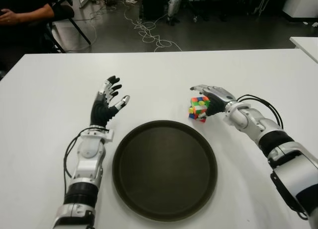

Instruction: Pick up the Rubik's Cube and put it in the plate

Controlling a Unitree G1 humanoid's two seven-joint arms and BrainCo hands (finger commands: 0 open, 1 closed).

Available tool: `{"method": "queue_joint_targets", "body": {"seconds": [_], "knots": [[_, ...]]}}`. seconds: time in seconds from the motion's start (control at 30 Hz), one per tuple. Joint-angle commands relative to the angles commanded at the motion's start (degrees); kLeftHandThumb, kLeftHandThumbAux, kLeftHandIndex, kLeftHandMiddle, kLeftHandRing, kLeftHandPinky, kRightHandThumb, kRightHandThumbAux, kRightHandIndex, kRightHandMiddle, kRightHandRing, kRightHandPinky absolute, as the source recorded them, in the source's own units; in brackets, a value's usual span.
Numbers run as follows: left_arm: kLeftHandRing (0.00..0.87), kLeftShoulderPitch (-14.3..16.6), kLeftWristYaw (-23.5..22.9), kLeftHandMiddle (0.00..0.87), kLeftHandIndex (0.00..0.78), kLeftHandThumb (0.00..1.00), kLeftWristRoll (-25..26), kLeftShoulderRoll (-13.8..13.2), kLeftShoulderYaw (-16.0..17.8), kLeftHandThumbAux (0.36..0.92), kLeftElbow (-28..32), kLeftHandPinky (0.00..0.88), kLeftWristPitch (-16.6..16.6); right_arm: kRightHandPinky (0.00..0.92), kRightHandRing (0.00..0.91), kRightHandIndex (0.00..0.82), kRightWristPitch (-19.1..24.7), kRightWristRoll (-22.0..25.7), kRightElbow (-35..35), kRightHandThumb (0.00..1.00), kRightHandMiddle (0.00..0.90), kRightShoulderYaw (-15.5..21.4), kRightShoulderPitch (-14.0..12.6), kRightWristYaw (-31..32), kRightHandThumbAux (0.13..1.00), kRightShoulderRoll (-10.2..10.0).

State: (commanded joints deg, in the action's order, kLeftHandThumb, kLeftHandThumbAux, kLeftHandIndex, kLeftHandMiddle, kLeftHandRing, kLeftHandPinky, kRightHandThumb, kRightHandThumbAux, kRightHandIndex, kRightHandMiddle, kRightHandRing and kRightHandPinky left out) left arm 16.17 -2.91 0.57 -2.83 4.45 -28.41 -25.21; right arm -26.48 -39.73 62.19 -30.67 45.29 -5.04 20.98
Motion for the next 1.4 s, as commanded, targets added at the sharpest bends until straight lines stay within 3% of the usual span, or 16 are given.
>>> {"method": "queue_joint_targets", "body": {"seconds": [0.7,1.4], "knots": [[0.140,-0.19,0.24,0.158,0.080,0.051,-0.71,-0.11,-0.27,0.751,0.36,0.111,-0.04,0.209,0.162,0.075,2.18,-0.39,-9.95,0.000,0.103,-0.48,-3.11,6.91,0.707,3.15],[0.140,-0.33,0.22,0.155,0.077,0.041,-0.30,0.12,0.03,0.731,0.73,0.111,0.72,0.211,0.172,0.077,3.02,-0.43,-9.89,0.000,0.123,0.05,-4.29,5.58,0.764,3.02]]}}
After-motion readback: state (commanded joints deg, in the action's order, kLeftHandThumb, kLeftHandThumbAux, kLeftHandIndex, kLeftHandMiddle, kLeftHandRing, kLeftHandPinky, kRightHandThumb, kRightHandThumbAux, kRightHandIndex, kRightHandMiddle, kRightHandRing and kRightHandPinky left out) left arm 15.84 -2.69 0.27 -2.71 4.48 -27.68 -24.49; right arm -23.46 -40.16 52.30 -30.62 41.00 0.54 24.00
